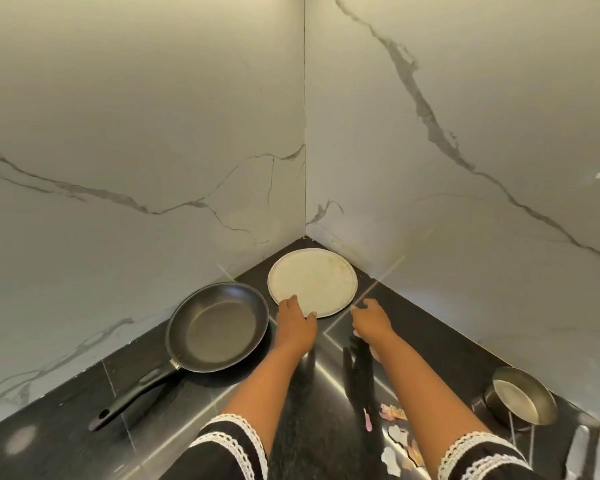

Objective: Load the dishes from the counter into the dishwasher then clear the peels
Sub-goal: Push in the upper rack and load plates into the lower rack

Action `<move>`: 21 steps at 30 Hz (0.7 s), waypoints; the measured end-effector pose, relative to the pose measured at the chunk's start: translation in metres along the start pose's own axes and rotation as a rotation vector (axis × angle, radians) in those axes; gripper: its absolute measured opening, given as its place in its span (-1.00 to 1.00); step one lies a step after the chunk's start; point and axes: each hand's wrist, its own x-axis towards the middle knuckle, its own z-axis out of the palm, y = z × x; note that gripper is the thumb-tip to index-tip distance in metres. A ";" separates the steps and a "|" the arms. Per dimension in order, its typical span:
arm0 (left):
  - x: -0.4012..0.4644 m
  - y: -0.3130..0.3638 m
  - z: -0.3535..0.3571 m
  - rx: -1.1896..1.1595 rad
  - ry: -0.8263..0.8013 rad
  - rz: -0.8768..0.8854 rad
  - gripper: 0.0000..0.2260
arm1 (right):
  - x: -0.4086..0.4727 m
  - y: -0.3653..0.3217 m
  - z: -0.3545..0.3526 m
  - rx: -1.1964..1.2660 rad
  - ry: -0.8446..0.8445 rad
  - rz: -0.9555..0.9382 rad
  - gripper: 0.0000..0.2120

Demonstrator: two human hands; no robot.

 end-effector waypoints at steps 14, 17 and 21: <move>0.030 -0.025 0.018 0.444 -0.145 0.028 -0.23 | 0.052 0.017 0.030 0.053 0.041 -0.049 -0.23; 0.035 -0.025 0.018 0.471 -0.158 0.019 -0.26 | 0.065 0.017 0.031 0.121 0.003 -0.002 -0.17; 0.039 -0.024 0.019 0.493 -0.169 0.021 -0.26 | 0.082 0.009 0.027 0.263 -0.028 0.124 -0.21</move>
